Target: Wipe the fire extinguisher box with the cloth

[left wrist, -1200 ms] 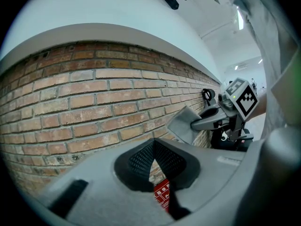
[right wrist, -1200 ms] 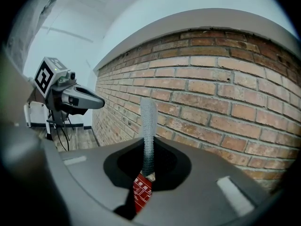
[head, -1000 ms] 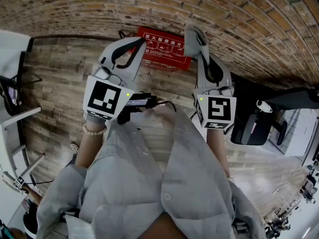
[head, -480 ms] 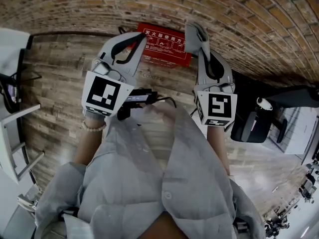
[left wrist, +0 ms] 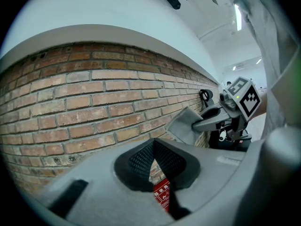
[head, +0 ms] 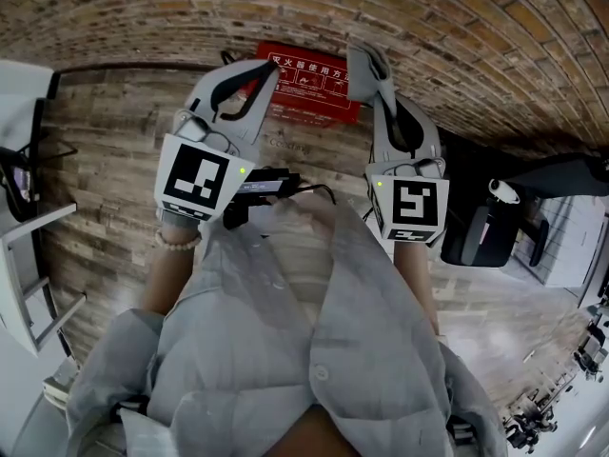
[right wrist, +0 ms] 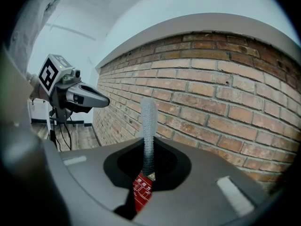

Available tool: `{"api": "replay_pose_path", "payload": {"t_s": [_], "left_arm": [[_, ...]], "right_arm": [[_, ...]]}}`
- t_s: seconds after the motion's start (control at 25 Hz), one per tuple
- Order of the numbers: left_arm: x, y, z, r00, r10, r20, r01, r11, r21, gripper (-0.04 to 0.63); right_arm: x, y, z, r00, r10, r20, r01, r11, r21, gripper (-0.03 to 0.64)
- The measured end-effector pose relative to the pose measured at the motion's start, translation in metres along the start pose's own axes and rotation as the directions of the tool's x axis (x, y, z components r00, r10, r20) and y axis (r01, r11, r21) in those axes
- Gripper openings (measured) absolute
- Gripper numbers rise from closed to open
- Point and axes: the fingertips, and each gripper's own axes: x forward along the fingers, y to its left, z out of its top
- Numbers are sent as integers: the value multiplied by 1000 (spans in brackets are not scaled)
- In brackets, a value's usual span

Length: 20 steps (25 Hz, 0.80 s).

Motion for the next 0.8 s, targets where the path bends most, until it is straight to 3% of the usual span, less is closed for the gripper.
{"api": "replay_pose_path", "payload": {"t_s": [0.8], "left_arm": [[-8,-19,1,1000,18,-11,-18,1000,-4,-2]], "right_arm": [[-17,4,-11,1000,27,-11,-27,1000,0,20]]}}
